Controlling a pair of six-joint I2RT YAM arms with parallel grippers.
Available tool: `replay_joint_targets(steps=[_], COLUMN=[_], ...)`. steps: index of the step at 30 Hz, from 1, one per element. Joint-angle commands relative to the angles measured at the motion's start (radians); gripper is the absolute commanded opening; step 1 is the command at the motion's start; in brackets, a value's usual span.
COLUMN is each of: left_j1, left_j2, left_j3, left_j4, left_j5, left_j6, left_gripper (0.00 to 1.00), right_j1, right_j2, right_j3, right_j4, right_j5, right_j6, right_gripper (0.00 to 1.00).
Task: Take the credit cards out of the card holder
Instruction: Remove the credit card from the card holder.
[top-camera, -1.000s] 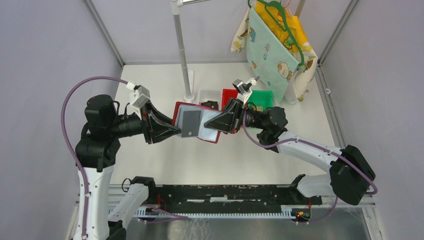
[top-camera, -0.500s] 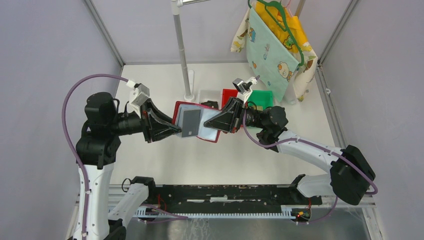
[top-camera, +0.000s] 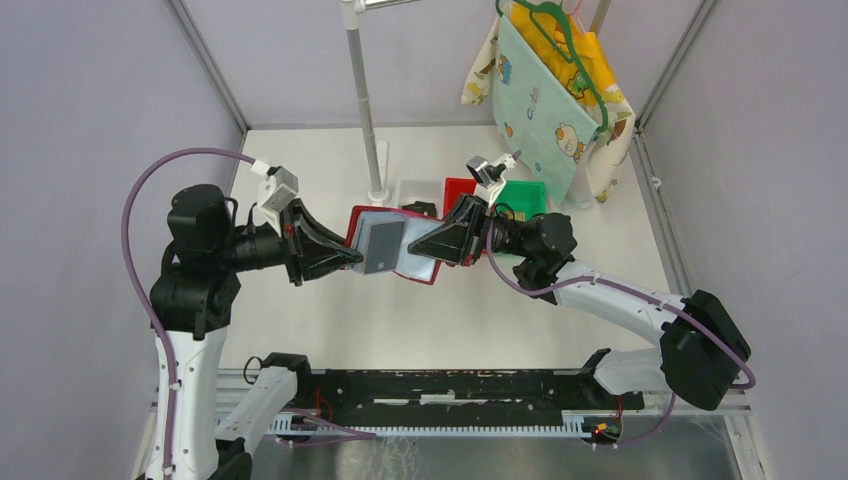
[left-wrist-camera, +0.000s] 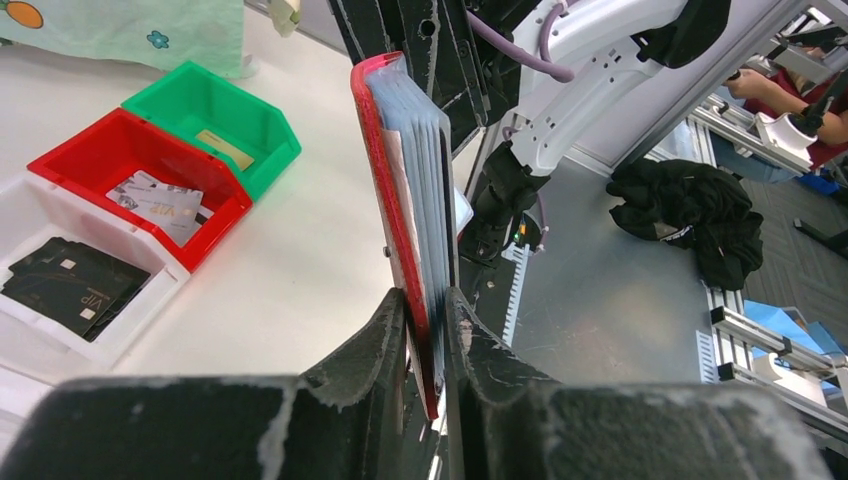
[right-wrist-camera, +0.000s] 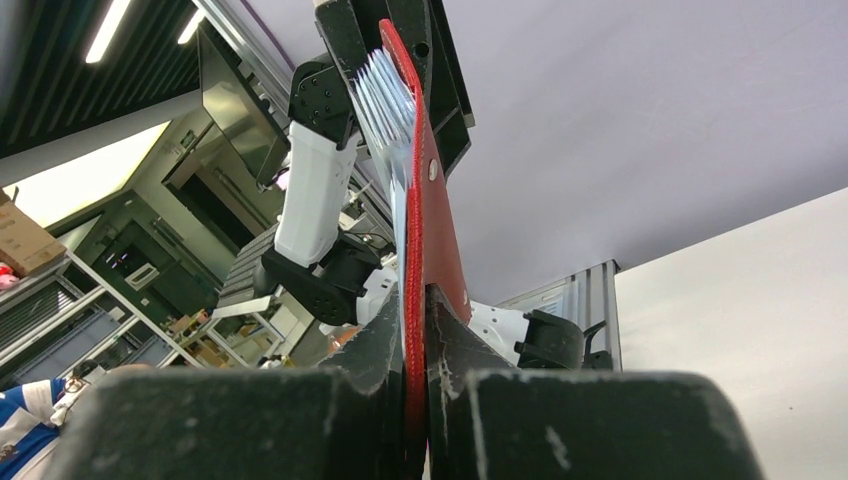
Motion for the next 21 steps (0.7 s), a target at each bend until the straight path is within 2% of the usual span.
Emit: replay_joint_targets(steps=[1,4,11,14,17,21], left_j1=[0.001,-0.001,-0.001,-0.002,0.000,-0.001], left_j2=[-0.012,-0.032,-0.088,-0.085,-0.084,-0.083], left_j3=[0.009,-0.015,-0.071,-0.077,-0.089,-0.115], left_j4=[0.046,0.123,0.238,0.239,0.239,0.249], left_j5=[-0.046,-0.098,-0.206,-0.228,-0.245,-0.235], left_j6=[0.001,-0.053,-0.120,-0.124,-0.132,-0.163], left_gripper=[0.15,0.12,0.19,0.31,0.48,0.57], right_j1=[0.003,0.014,0.051,0.065,0.076,0.085], right_j2=[-0.013,-0.009,-0.009,-0.003,0.002,0.005], right_j3=[0.036,0.039,0.059,0.075,0.081,0.082], right_j4=[0.129,0.132,0.084,0.070,0.077,0.092], right_j5=[-0.003,0.000,0.021,0.027,0.029,0.024], right_j6=[0.019,0.006,-0.069,-0.086,-0.089,-0.089], right_gripper=[0.00,0.00,0.00,0.00,0.00,0.00])
